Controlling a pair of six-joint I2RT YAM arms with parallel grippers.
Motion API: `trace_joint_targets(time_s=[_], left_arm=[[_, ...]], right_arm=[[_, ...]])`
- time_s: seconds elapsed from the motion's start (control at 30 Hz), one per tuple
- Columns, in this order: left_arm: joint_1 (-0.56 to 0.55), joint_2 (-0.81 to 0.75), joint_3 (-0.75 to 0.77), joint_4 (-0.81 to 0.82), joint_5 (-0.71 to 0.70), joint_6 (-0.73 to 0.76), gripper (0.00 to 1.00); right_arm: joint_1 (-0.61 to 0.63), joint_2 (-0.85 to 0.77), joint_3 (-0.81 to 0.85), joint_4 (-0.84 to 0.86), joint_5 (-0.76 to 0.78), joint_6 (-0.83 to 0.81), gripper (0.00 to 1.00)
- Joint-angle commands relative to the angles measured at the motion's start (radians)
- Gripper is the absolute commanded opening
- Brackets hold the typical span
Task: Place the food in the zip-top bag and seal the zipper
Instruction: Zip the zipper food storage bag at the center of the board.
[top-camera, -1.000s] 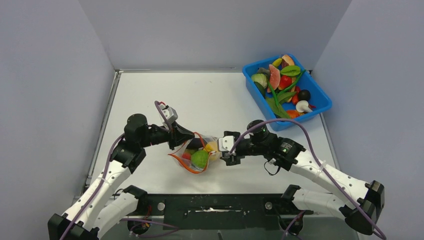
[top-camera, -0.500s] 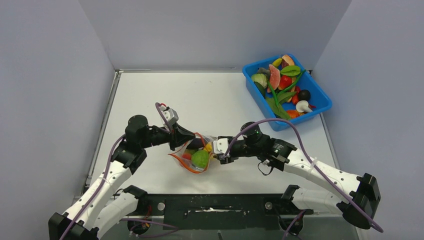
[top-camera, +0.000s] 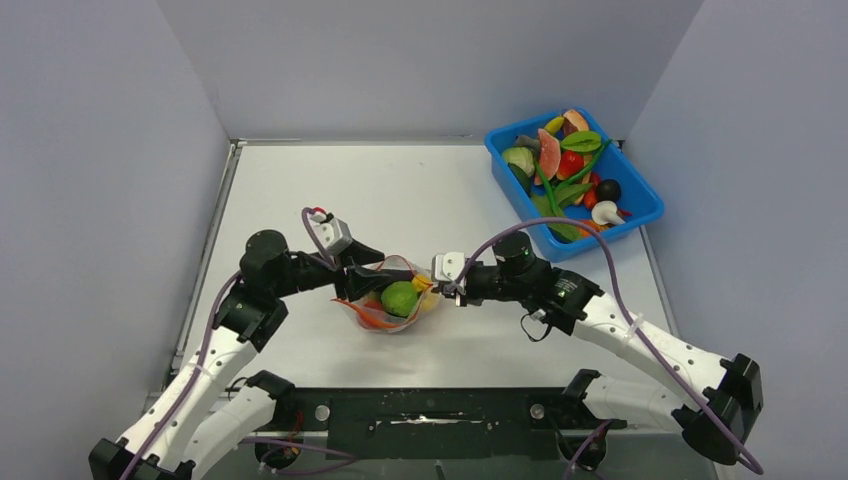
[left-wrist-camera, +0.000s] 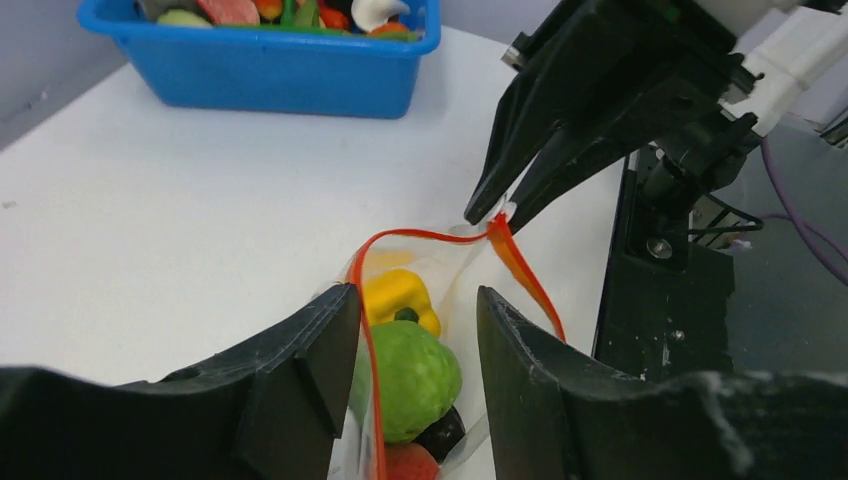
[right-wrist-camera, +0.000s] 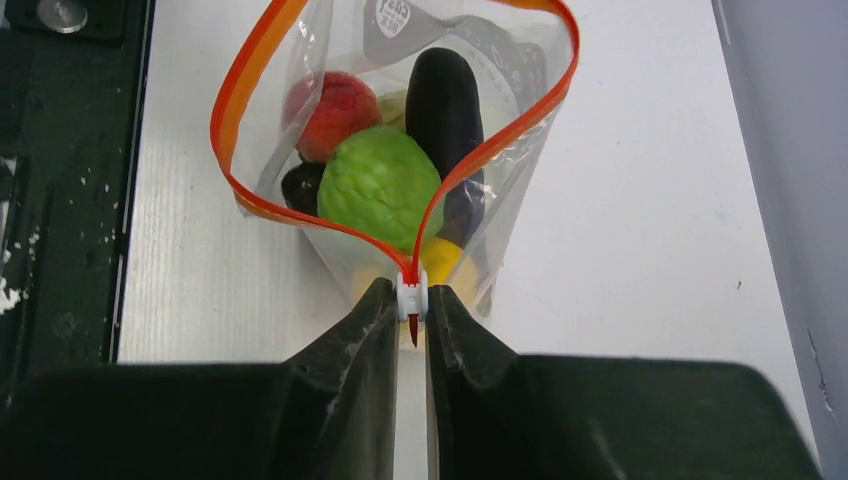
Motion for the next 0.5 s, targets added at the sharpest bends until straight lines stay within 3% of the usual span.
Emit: trace_joint_targets(time_s=[0.0,0.13,0.23,0.47], left_arm=[[-0.019,-0.05,0.082,0.109,0.067,0.02,0.47],[-0.065,-0.013,0.077,0.195,0.112,-0.011,0.49],[-0.129,0.034,0.101,0.159,0.128,0.052,0.5],[-0.269,0.133,0.18,-0.011,-0.048,0.29,0.53]], right_arm=[[-0.021,-0.016,0.102,0.04,0.011,0.141,0.0],[-0.021,0.014,0.176,-0.002,0.031,0.173,0.0],[-0.021,0.029,0.212,-0.024,0.031,0.173,0.0],[-0.021,0.045,0.239,-0.057,0.0,0.147,0.0]])
